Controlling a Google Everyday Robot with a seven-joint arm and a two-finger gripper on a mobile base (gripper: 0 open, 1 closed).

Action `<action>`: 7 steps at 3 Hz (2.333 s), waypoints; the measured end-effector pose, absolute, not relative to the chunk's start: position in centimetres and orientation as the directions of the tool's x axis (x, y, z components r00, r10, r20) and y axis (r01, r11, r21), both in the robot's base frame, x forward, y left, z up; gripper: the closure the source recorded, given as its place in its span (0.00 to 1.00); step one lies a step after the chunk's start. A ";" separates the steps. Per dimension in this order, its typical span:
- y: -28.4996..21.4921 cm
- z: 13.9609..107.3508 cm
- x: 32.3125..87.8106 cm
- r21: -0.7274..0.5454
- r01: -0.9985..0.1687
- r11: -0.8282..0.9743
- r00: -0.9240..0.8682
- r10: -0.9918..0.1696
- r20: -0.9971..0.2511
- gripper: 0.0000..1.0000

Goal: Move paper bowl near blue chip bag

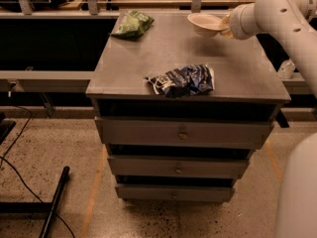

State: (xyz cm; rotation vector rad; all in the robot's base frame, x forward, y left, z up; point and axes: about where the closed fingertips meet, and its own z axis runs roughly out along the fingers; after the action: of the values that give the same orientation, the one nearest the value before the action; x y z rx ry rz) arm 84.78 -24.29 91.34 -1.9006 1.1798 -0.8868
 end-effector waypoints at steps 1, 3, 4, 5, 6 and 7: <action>-21.5 92.5 80.1 -0.825 -0.368 -0.429 0.447 -0.860 0.247 0.80; -15.3 88.8 71.4 -0.716 -0.294 -0.633 0.656 -0.679 0.330 0.39; -13.7 87.5 69.1 -0.676 -0.262 -0.689 0.709 -0.613 0.350 0.16; -13.5 88.3 68.8 -0.664 -0.241 -0.708 0.688 -0.607 0.398 0.00; -15.0 90.8 70.3 -0.681 -0.230 -0.696 0.592 -0.655 0.469 0.00; -17.9 95.1 72.1 -0.742 -0.220 -0.633 0.437 -0.745 0.505 0.00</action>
Offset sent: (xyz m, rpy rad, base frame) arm -0.1651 0.1032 -0.0317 -0.2710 0.0724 0.4297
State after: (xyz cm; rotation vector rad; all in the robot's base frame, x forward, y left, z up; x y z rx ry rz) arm 72.10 -17.95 95.14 -2.1010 0.8080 -1.1528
